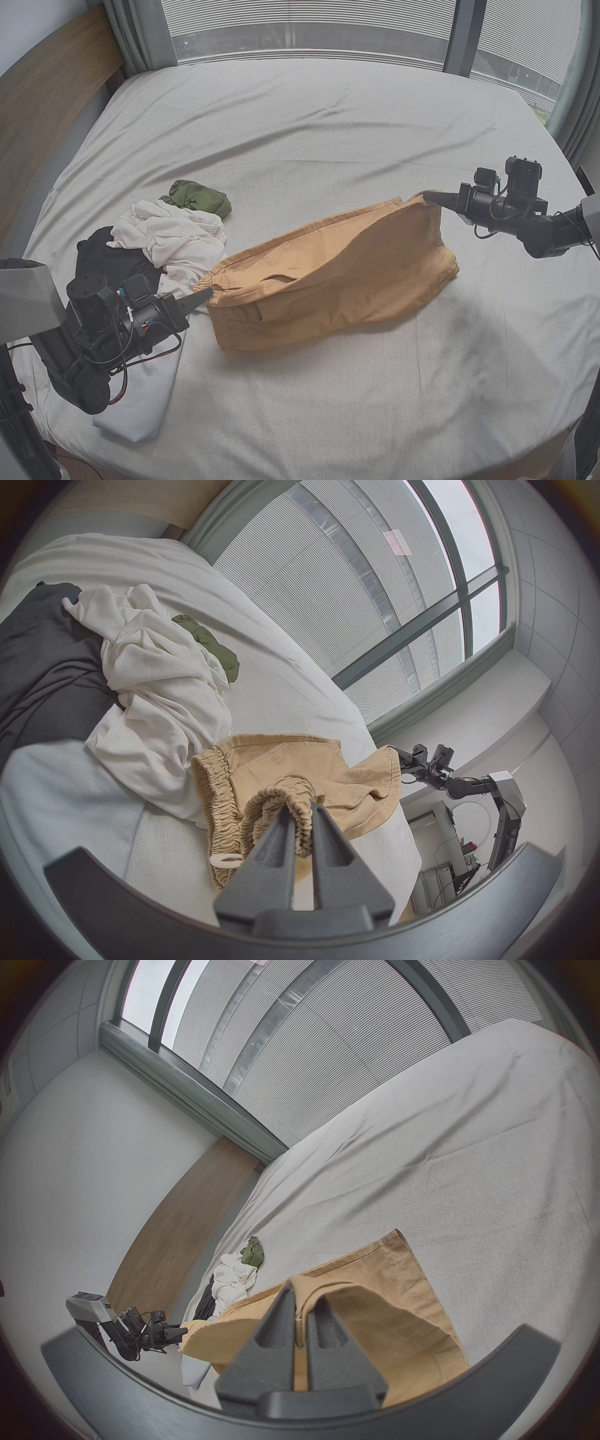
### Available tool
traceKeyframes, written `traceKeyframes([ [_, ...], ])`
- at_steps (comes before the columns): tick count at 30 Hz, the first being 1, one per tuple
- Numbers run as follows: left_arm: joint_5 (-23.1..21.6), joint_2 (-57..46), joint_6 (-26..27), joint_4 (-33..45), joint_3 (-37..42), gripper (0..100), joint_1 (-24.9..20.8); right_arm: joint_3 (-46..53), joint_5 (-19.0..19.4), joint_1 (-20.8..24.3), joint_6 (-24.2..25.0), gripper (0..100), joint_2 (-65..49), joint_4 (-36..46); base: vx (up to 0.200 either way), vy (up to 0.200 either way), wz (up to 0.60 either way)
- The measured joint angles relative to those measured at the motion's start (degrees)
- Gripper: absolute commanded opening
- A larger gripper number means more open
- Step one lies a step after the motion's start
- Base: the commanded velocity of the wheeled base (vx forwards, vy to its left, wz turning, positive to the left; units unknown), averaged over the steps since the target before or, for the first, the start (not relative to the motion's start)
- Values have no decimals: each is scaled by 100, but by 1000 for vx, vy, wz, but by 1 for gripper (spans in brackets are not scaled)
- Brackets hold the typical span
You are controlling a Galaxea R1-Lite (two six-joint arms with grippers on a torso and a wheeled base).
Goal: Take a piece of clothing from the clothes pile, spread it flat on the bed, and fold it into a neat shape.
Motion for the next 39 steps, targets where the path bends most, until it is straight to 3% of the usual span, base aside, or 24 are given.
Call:
traceKeyframes([
  [1, 0, 2, 0, -2, 0, 100, 0, -9, 0, -1, 0, 0, 6, 0, 0, 0, 0],
  [3, 0, 5, 1, -5, -13, 100, 6, -27, -9, -4, -2, 0, 22, 0, 0, 0, 0],
  [4, 2, 5, 0, -2, -17, 100, 13, -30, -28, -4, 0, 100, 28, 0, 0, 0, 0],
  [13, 145, 13, 0, 6, -168, 100, 152, -265, -496, 54, 11, 100, 188, -93, 0, 0, 0],
  [21, 183, 9, -2, 9, -218, 100, 173, -96, -529, 101, 13, 100, 105, -84, 0, 0, 0],
  [39, 173, -100, 12, 0, 17, 100, -402, 2564, -527, -105, 44, 100, -1014, -471, 0, 0, 0],
])
